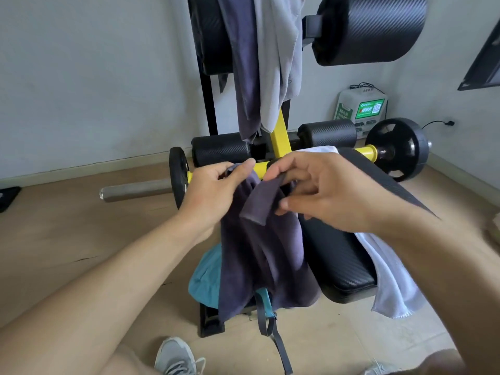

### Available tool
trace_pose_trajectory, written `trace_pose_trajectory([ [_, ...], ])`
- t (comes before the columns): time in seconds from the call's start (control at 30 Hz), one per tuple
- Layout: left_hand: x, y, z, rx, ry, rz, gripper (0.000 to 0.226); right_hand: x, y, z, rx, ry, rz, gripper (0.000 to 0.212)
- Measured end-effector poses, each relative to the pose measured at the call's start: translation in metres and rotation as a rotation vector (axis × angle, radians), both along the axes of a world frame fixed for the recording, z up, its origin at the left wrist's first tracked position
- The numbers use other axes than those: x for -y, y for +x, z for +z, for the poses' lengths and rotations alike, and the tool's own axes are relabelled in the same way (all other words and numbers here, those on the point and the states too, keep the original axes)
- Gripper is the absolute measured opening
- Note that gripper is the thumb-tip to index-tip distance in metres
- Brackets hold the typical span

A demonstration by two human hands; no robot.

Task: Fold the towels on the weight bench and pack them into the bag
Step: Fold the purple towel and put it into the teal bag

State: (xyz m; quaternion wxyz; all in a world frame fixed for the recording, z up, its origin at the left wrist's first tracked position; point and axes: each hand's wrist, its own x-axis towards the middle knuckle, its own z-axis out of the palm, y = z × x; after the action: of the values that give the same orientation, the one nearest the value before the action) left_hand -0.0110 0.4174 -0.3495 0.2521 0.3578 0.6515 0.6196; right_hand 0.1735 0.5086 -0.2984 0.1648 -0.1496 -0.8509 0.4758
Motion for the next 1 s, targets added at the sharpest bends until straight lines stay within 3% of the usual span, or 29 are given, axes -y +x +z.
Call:
trace_pose_trajectory([
  [0.1, 0.001, 0.018, 0.004, 0.121, 0.007, -0.143, 0.036, 0.008, -0.007, -0.006, -0.047, 0.225, -0.248, 0.015],
  [0.2, 0.004, 0.028, 0.008, 0.167, 0.017, -0.194, 0.036, 0.005, -0.008, -0.008, -0.041, 0.424, -0.448, 0.028],
  [0.4, 0.005, 0.033, 0.011, 0.196, -0.017, -0.149, 0.041, 0.001, -0.012, -0.014, -0.128, 0.642, -0.361, 0.028],
  [0.63, 0.004, 0.028, 0.011, 0.273, 0.021, -0.056, 0.029, 0.006, -0.011, -0.010, 0.004, 0.532, -0.217, 0.008],
  [0.87, 0.007, 0.029, 0.012, 0.283, 0.044, -0.154, 0.024, 0.002, -0.016, -0.015, -0.152, 0.250, -0.260, 0.006],
  [1.0, 0.010, 0.032, 0.016, 0.341, 0.072, -0.213, 0.027, -0.001, -0.015, -0.019, -0.150, 0.228, -0.308, 0.008],
])
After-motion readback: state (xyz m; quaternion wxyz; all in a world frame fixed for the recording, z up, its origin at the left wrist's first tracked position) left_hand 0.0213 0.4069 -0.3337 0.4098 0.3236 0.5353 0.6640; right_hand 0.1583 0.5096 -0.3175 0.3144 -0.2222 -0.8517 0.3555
